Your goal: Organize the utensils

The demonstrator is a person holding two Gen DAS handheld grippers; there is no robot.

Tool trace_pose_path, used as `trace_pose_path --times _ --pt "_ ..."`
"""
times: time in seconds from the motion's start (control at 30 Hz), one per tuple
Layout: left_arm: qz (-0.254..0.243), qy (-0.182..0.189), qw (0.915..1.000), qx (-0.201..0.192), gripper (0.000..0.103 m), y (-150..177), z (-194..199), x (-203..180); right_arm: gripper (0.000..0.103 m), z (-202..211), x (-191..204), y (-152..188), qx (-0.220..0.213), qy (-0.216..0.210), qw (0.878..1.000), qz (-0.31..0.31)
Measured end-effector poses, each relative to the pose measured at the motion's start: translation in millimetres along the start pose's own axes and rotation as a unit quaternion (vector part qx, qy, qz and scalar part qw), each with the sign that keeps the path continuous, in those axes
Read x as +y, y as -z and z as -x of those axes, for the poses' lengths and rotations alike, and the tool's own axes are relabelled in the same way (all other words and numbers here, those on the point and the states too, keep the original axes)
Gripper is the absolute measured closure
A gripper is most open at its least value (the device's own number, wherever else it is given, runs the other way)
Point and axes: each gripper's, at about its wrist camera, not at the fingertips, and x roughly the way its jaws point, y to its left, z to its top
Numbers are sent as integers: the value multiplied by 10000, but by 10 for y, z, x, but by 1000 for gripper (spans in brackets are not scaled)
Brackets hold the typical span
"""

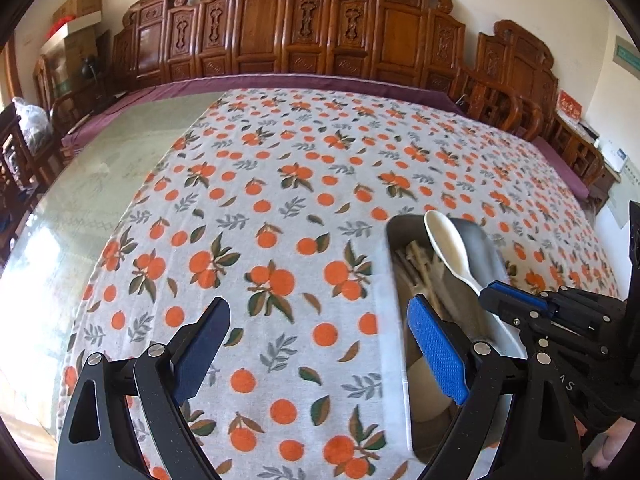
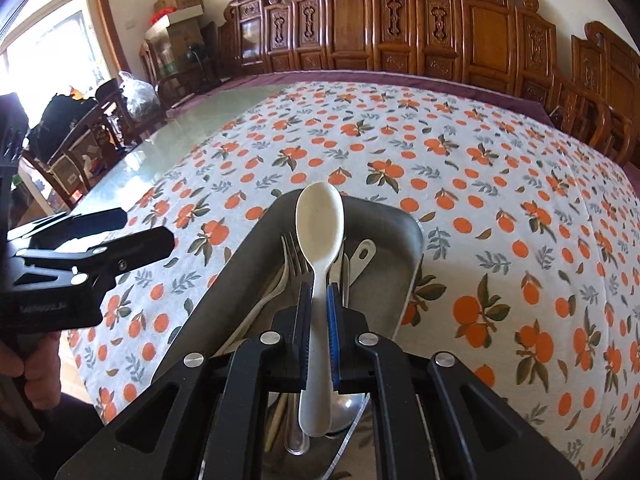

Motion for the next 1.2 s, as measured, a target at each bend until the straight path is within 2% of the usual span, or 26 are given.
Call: trace_pose_path --times 0.17,0.37,0.43,0.6,0.73,1.0,1.1,1.17,1.2 --pt "49 -64 9999 115 16 22 -69 65 94 -167 48 -7 187 126 9997 -56" --pt "126 -80 9998 151 16 30 -94 107 93 -269 18 15 280 -71 9991 -311" --pt "129 -78 9998 152 16 27 -93 108 93 -253 22 25 221 -216 9990 -335" --pt "127 -83 9998 138 16 22 -89 94 93 -145 14 20 83 -294 9992 -275" --pt "25 -84 9999 112 16 25 -72 11 93 55 -37 37 -185 -321 9992 -180" --pt "-161 28 9999 -28 16 44 51 -214 72 437 -275 114 -567 67 9983 -140" --pt "-197 97 9997 -59 16 59 93 -306 57 568 -390 135 -700 218 9971 -192" --pt "-246 148 9995 -95 16 64 128 -382 42 675 -467 160 -810 334 9959 -242" --pt "-264 162 9995 -109 16 65 143 -407 39 699 -487 165 -825 360 9956 -259"
